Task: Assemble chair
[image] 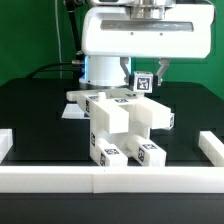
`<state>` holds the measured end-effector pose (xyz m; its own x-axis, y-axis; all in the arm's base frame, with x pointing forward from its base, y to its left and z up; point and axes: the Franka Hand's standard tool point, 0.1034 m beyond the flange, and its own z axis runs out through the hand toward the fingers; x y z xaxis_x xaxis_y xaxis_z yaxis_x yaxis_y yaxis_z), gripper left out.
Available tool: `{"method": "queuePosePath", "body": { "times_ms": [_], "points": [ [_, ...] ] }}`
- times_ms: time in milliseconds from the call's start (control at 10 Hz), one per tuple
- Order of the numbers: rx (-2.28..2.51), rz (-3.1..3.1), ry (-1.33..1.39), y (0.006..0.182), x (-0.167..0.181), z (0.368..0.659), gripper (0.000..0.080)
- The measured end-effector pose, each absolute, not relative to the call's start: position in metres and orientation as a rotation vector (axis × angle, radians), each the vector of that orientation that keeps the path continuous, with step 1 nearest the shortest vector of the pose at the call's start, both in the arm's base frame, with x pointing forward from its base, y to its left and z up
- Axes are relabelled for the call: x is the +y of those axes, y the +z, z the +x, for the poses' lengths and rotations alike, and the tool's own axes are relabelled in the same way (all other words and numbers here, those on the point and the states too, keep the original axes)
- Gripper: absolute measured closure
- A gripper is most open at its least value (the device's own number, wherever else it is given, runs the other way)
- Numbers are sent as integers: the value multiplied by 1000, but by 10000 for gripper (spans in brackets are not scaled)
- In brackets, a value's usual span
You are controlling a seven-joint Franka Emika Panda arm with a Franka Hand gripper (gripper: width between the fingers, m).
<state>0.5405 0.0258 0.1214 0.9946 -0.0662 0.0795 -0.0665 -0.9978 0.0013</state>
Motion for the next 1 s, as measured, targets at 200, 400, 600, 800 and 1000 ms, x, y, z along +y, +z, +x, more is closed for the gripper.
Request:
{"method": "queuePosePath", "body": {
  "times_ms": [200,400,600,800,1000],
  "points": [
    [-104,3130,118,118,25,540,512],
    [-104,3130,118,118,25,540,512],
    [-104,3127,127,117,24,538,512],
    [-96,3119,158,116,22,541,512],
    [-90,3112,178,114,20,543,512]
  ]
}}
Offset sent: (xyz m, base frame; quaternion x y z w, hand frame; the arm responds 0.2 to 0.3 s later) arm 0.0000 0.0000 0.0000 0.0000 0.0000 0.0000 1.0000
